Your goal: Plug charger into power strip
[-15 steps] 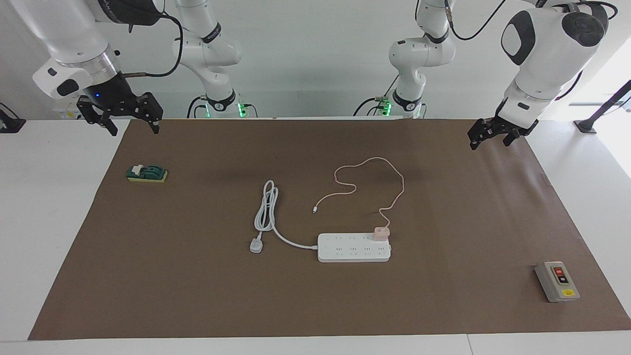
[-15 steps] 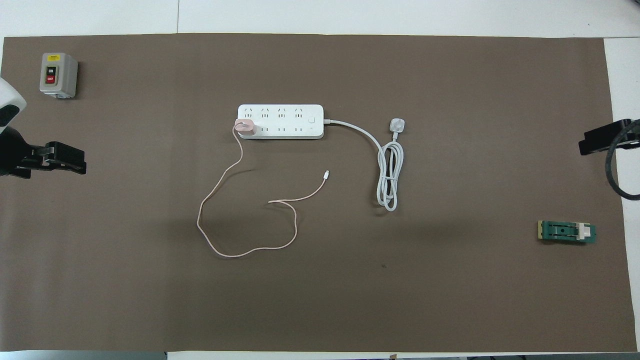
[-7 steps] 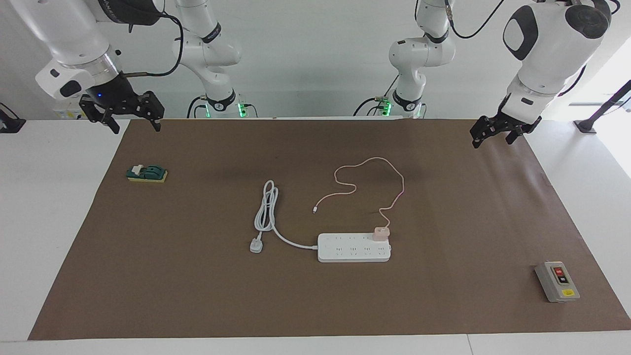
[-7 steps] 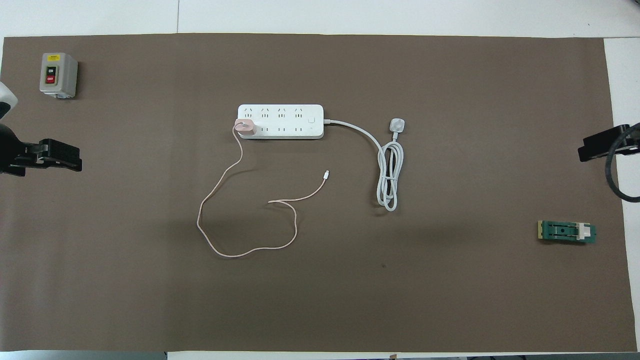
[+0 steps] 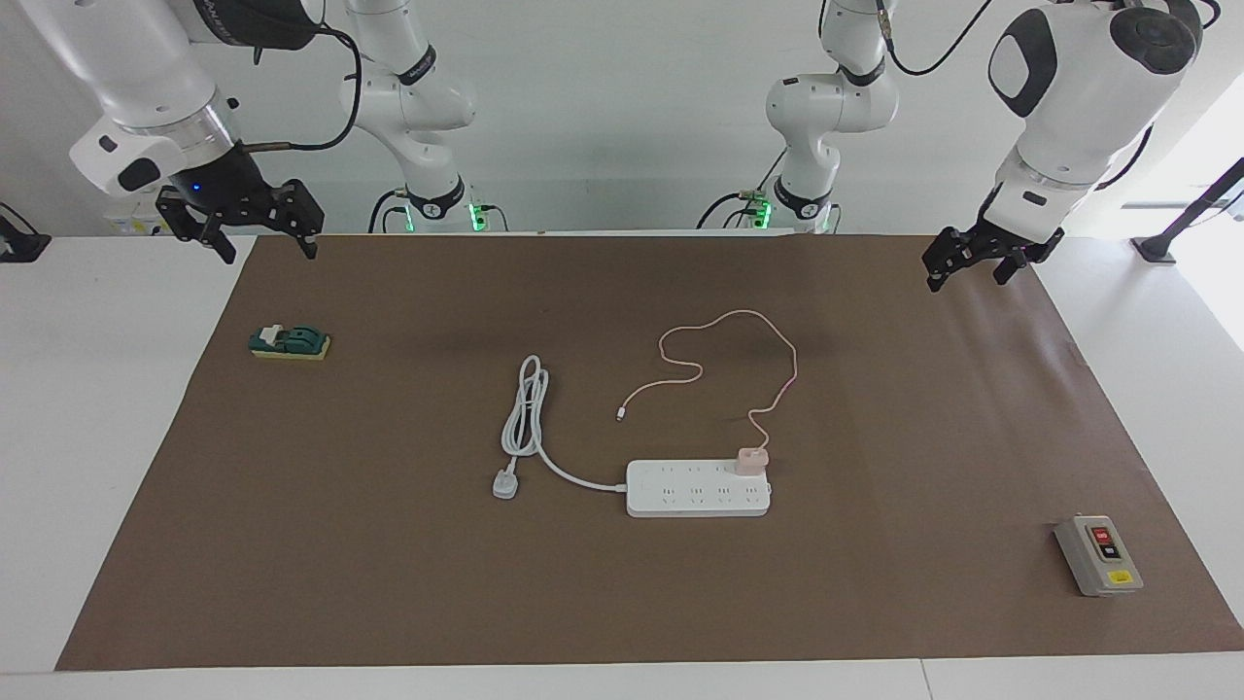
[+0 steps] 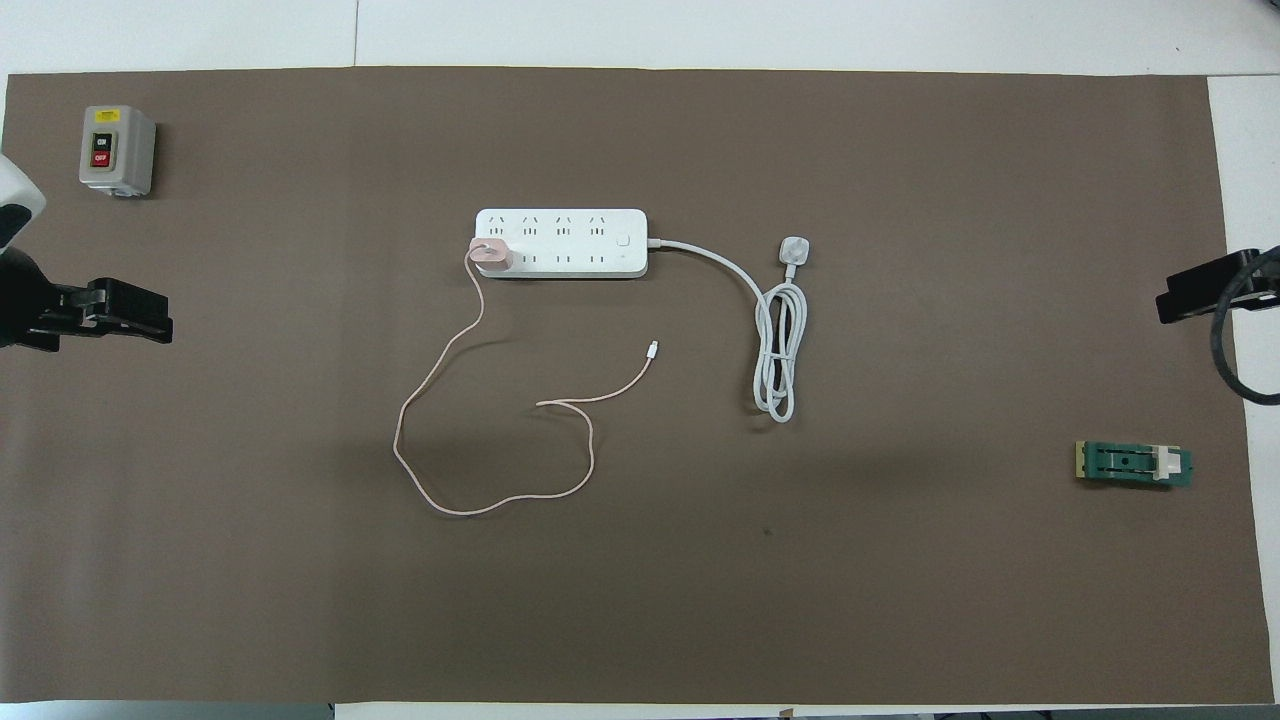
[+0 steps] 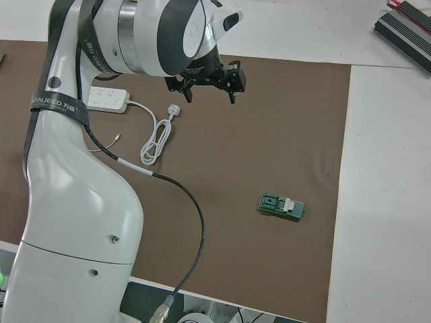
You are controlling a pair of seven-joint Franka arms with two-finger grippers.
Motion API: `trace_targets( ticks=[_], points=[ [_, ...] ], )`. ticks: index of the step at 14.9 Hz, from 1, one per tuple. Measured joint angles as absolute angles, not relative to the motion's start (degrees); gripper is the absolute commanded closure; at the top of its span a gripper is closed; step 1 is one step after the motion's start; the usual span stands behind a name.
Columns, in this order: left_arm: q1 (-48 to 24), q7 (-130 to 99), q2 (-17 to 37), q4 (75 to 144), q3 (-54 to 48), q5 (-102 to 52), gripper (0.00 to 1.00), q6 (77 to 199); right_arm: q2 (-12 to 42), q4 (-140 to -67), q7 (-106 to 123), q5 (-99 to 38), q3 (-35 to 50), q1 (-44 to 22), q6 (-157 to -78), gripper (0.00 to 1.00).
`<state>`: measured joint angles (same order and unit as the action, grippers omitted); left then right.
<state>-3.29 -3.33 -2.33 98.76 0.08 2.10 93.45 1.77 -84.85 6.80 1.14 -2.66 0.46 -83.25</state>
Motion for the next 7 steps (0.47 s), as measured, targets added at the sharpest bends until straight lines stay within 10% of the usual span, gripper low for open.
trace_targets(
  ticks=[7],
  points=[
    [-4.13, -2.84, -2.48, 98.64, 0.10, 1.85, 0.00, 92.15, 1.75, -84.85, 6.80, 1.14, -2.66, 0.46, -83.25, 0.00]
  ],
)
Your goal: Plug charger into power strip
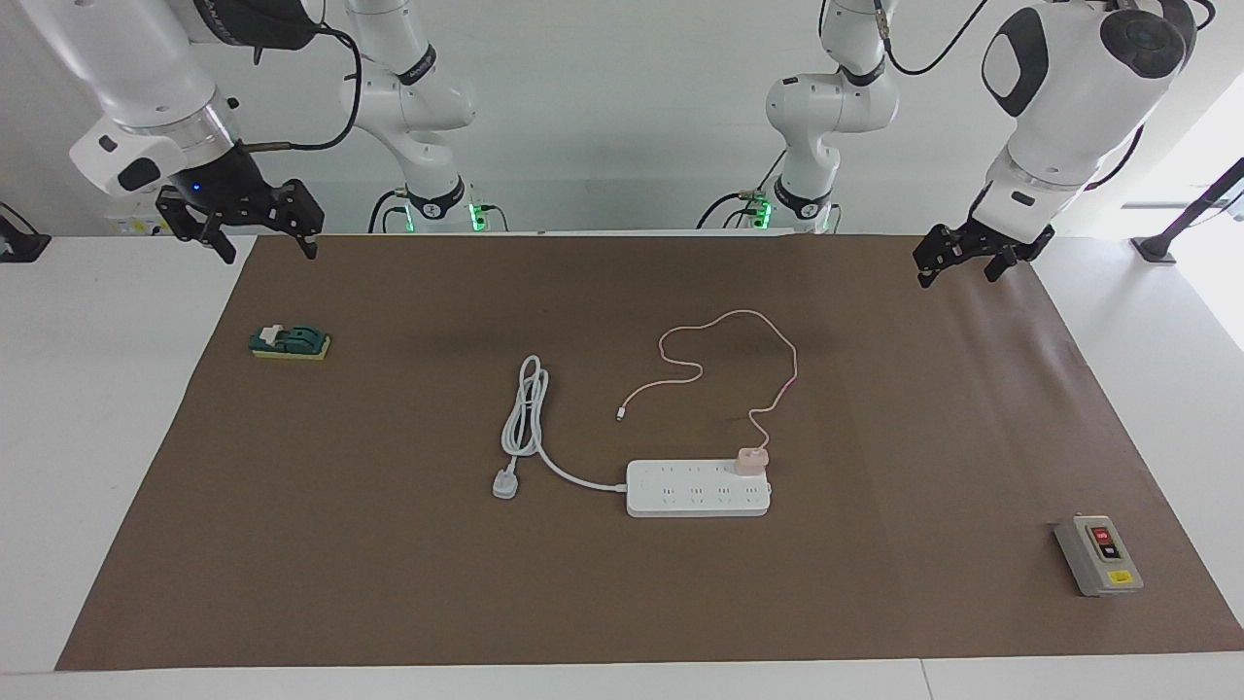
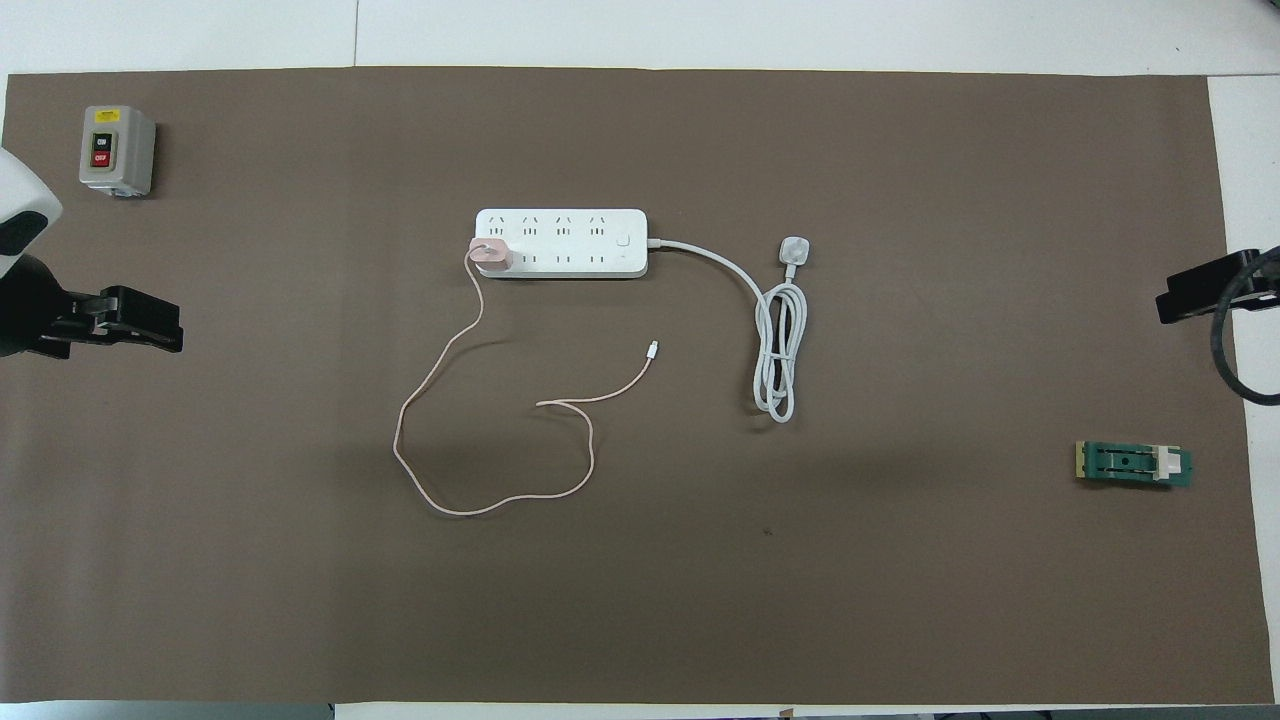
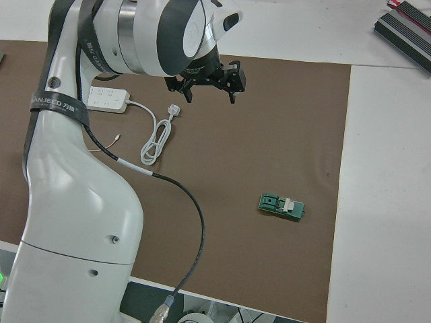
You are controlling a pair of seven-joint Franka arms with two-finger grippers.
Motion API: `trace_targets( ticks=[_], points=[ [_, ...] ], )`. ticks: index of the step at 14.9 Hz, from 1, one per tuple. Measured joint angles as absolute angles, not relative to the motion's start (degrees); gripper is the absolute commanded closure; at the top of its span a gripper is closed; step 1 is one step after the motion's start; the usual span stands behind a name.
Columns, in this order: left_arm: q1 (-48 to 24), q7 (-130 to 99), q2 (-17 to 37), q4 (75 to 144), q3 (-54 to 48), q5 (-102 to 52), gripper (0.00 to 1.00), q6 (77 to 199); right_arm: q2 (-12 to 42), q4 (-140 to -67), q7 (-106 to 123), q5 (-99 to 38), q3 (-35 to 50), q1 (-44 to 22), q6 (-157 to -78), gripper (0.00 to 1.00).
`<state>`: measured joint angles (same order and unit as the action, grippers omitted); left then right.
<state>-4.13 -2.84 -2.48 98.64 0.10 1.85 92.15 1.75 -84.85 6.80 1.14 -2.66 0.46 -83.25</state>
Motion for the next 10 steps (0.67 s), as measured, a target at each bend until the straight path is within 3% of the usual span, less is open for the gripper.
trace_targets(
  ticks=[10],
  points=[
    [-4.34, -1.10, -2.98, 98.60, 0.08, 0.04, 0.00, 91.17, 1.74, -84.85, 6.80, 1.14, -2.66, 0.46, -83.25, 0.00]
  ],
)
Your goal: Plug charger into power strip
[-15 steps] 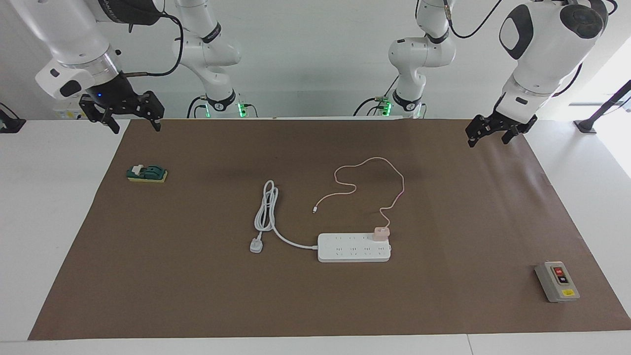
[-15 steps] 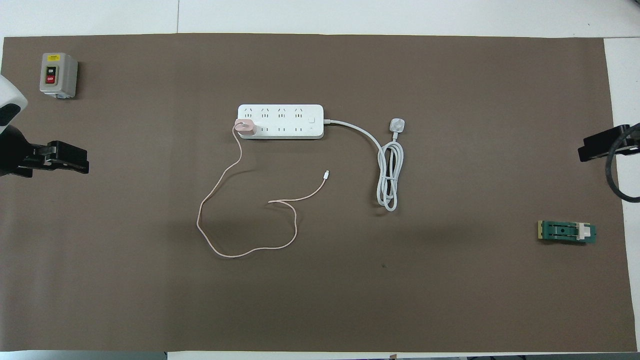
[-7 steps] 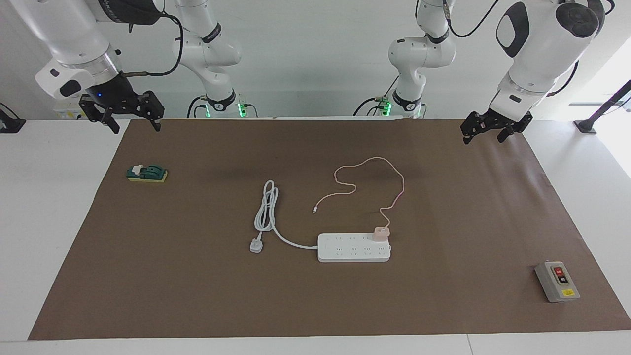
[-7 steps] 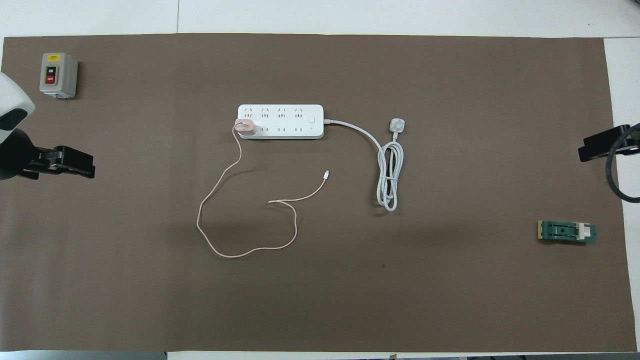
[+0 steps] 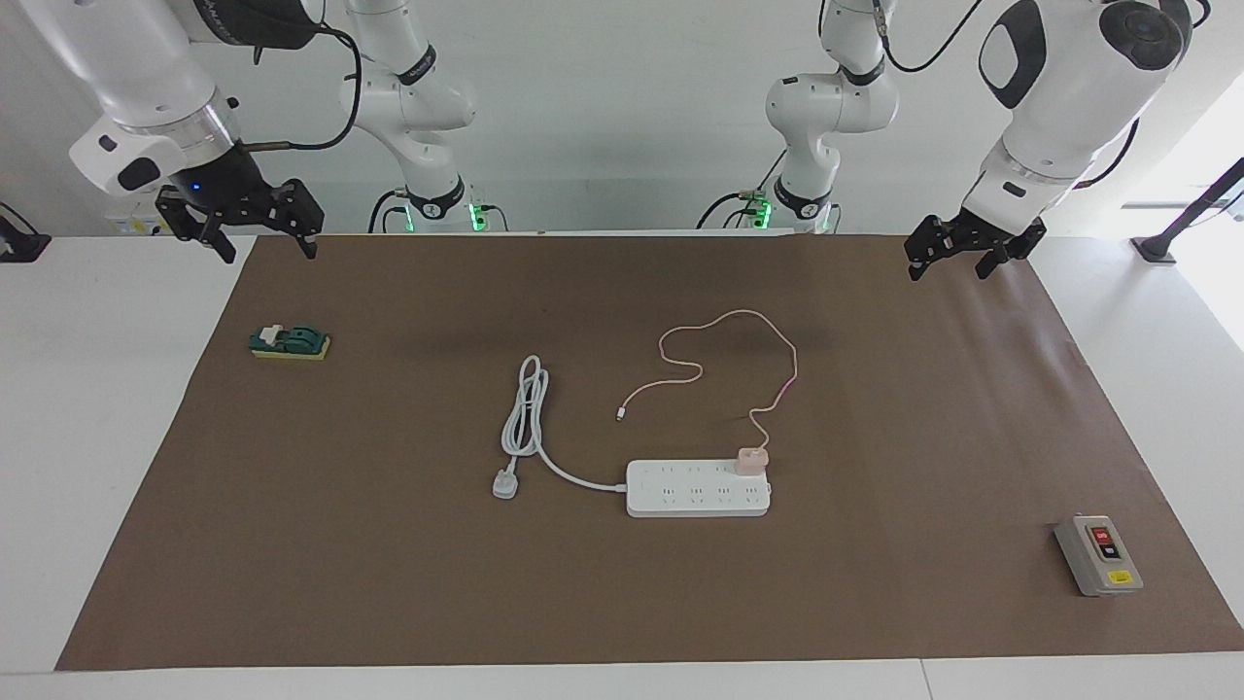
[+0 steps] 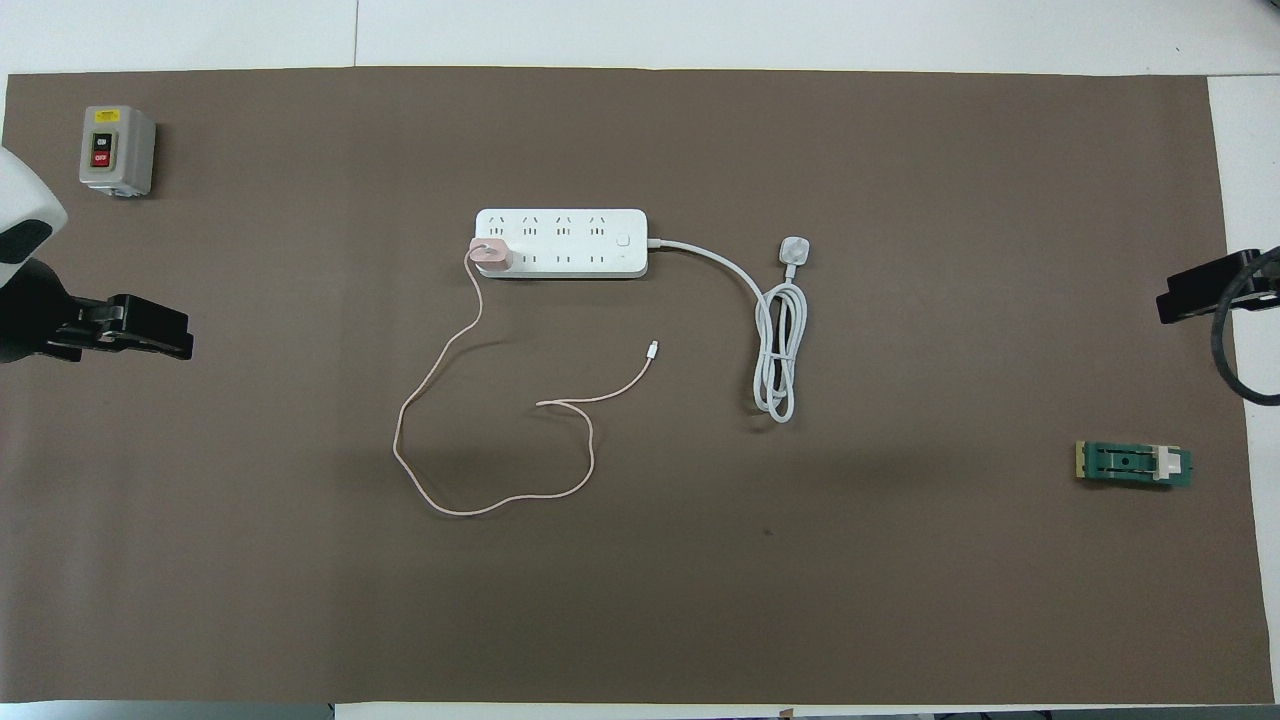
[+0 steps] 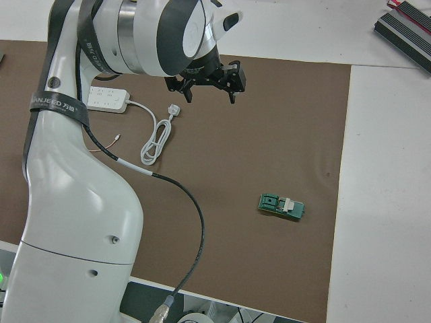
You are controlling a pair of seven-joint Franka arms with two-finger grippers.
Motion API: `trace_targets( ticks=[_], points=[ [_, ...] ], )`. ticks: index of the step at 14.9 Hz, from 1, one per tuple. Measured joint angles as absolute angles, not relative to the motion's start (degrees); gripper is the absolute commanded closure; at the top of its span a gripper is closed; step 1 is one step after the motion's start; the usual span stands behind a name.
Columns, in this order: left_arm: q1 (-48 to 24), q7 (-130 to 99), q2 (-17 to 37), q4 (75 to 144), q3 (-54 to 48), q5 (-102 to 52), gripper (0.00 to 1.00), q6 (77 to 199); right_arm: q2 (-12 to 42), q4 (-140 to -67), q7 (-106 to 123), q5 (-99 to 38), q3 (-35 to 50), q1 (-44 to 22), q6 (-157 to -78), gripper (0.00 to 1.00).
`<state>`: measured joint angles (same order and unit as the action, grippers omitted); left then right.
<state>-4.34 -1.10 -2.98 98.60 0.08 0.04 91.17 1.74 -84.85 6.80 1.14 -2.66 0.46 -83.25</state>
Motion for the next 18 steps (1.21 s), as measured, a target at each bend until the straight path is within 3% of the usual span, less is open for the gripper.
trace_targets(
  ticks=[18],
  points=[
    [-4.42, -1.62, -2.97, 98.10, 0.10, 0.03, 0.00, 89.87, 1.70, -84.85, 6.80, 1.14, -2.66, 0.46, -83.25, 0.00]
  ],
)
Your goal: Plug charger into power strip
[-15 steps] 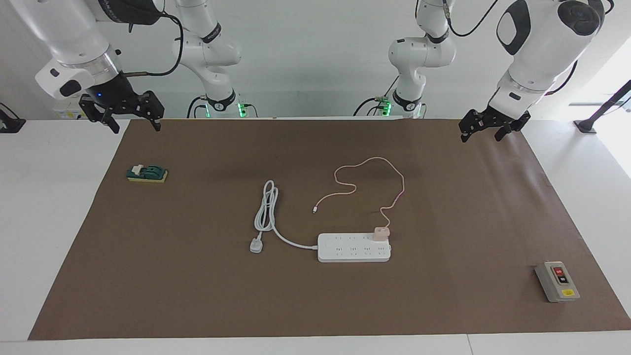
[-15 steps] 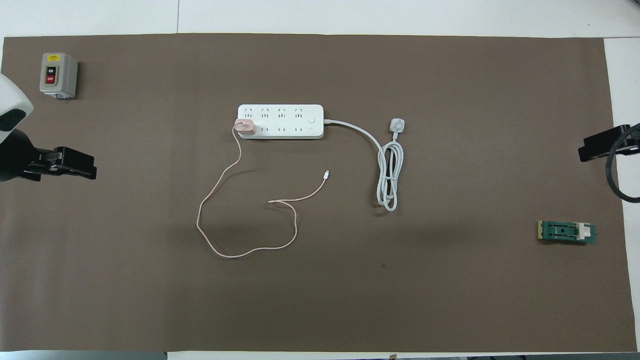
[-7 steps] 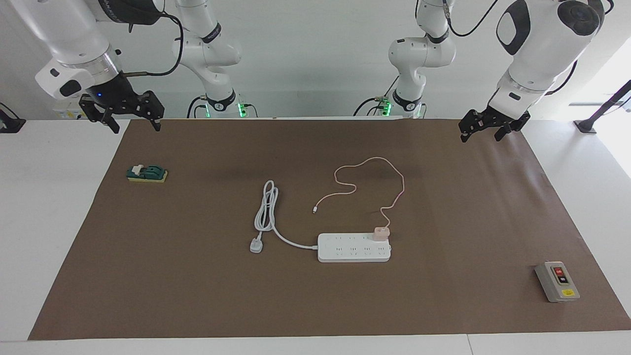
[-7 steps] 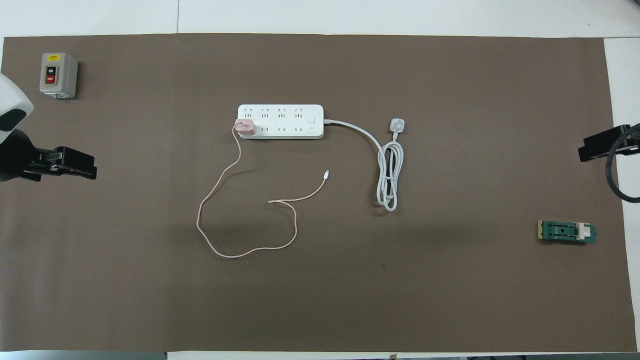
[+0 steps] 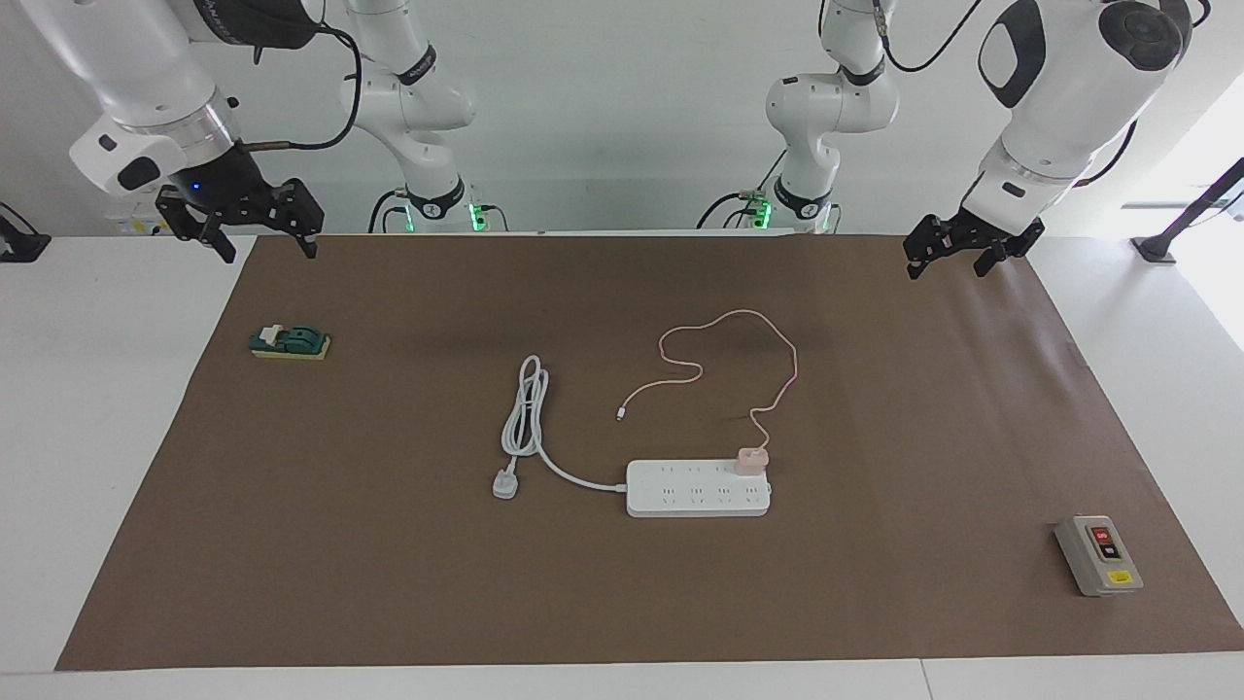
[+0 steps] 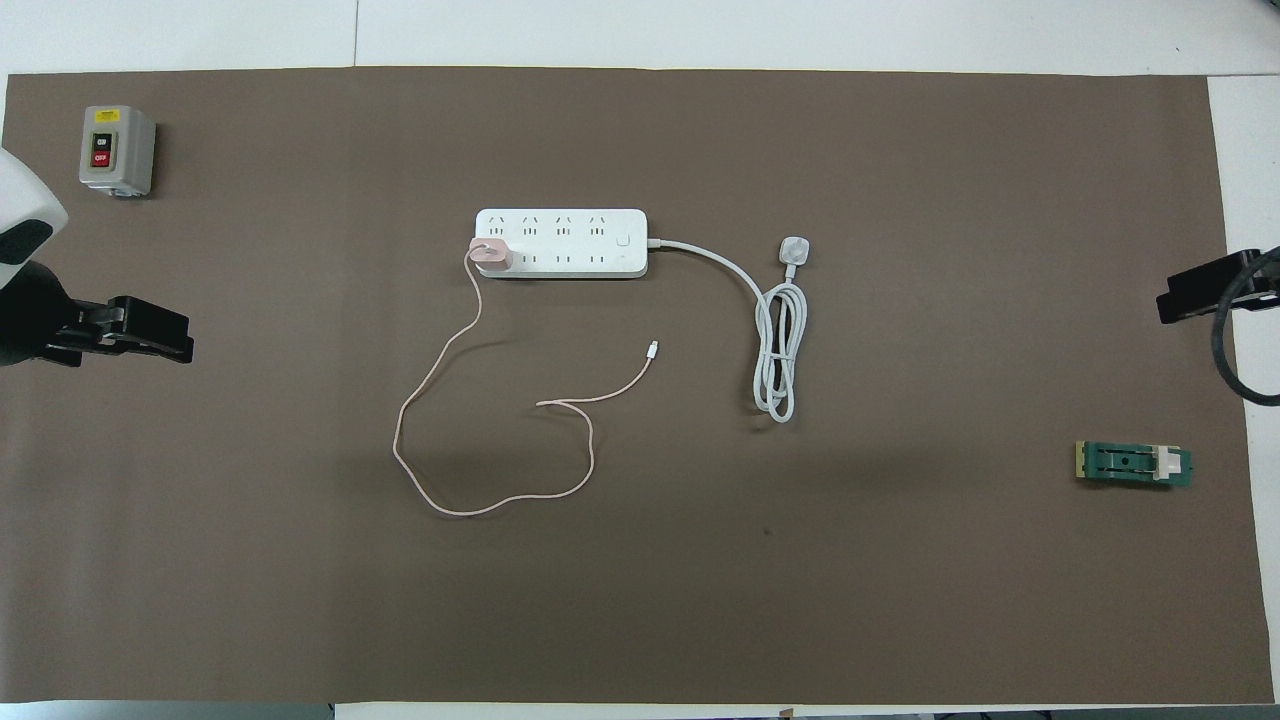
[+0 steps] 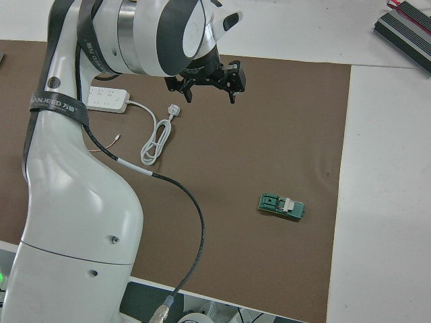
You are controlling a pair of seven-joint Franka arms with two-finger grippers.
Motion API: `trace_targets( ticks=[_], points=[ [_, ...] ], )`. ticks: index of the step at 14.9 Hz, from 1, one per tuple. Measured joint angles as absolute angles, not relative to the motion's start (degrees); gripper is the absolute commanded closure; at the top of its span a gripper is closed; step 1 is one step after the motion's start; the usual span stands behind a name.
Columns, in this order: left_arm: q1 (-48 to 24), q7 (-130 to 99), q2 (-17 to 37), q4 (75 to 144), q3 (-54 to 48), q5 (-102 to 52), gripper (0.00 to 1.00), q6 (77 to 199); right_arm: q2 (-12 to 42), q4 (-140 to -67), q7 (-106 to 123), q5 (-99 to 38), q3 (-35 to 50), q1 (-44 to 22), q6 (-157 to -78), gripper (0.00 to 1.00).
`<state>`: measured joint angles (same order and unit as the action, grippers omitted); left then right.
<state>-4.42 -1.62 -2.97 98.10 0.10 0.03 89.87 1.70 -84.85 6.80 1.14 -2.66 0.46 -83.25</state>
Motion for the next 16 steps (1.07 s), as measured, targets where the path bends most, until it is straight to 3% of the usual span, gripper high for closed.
trace_targets(
  ticks=[16],
  points=[
    [-4.50, -1.62, -1.62, 97.10, 0.17, 0.03, 0.00, 89.32, 1.68, -84.85, 6.80, 1.14, -2.66, 0.45, -83.25, 0.00]
  ],
)
